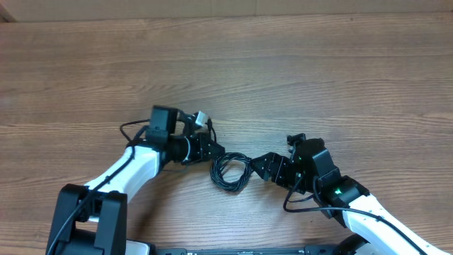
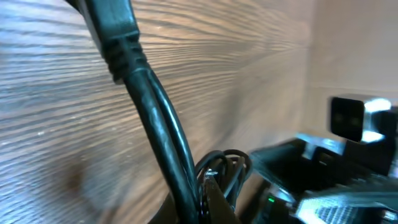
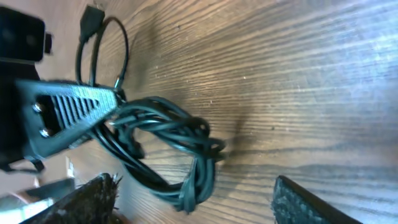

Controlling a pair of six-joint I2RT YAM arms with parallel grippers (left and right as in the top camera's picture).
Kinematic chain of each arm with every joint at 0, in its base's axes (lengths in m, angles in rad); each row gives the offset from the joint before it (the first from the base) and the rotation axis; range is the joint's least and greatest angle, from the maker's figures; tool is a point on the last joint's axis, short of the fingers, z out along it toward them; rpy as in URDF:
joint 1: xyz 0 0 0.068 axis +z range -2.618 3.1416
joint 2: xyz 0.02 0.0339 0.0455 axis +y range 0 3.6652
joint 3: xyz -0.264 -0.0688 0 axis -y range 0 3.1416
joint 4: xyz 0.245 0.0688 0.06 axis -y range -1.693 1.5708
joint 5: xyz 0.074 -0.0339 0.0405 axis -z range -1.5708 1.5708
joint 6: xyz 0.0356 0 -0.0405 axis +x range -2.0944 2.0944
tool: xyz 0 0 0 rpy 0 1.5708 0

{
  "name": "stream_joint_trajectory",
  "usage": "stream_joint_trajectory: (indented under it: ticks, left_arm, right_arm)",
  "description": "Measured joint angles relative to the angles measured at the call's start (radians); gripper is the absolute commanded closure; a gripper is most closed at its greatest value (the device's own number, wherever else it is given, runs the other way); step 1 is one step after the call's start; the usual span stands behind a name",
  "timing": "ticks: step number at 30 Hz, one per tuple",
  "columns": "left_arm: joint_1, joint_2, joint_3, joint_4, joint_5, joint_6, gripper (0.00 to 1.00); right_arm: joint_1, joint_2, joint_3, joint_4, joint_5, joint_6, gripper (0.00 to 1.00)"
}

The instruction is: Untangle cables

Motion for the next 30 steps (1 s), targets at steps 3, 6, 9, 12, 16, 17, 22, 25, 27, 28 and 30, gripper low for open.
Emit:
stream_joint_trajectory:
  ticks: [3, 6, 9, 12, 16, 17, 22, 25, 27, 28, 30]
  left_arm:
    - [0.018, 0.000, 0.000, 0.019, 0.084, 0.028, 0.96]
    - [0.018, 0.000, 0.000, 0.021, 0.144, 0.047, 0.96]
    - [0.018, 0.000, 0.000, 0.033, 0.202, 0.068, 0.95]
    - [0.018, 0.000, 0.000, 0.071, 0.269, 0.087, 0.95]
    - [0.018, 0.000, 0.000, 0.098, 0.326, 0.090, 0.95]
    - [0.018, 0.000, 0.000, 0.101, 0.335, 0.090, 0.96]
    - [0.018, 0.000, 0.000, 0.120, 0.346, 0.077, 0.96]
    - [0.018, 0.000, 0.000, 0.148, 0.333, 0.029, 0.96]
    - [0.018, 0.000, 0.000, 0.164, 0.317, -0.010, 0.96]
    - [0.018, 0.000, 0.000, 0.171, 0.305, -0.031, 0.96]
    - [0.018, 0.000, 0.000, 0.179, 0.298, -0.055, 0.96]
  right_arm:
    - [0.000, 0.000, 0.000, 0.048, -0.032, -0.071, 0.18]
    - [0.000, 0.000, 0.000, 0.111, -0.075, -0.133, 0.21]
    - [0.000, 0.000, 0.000, 0.162, -0.102, -0.192, 0.34]
    - [0.000, 0.000, 0.000, 0.190, -0.115, -0.260, 0.37]
    - [0.000, 0.000, 0.000, 0.190, -0.131, -0.300, 0.61]
    - [0.000, 0.000, 0.000, 0.191, -0.141, -0.309, 0.67]
    - [0.000, 0.000, 0.000, 0.194, -0.200, -0.332, 0.88]
    - [0.000, 0.000, 0.000, 0.195, -0.226, -0.330, 0.96]
    - [-0.001, 0.000, 0.000, 0.205, -0.242, -0.313, 0.96]
    - [-0.001, 0.000, 0.000, 0.215, -0.252, -0.307, 0.96]
    - [-0.002, 0.000, 0.000, 0.238, -0.262, -0.289, 0.96]
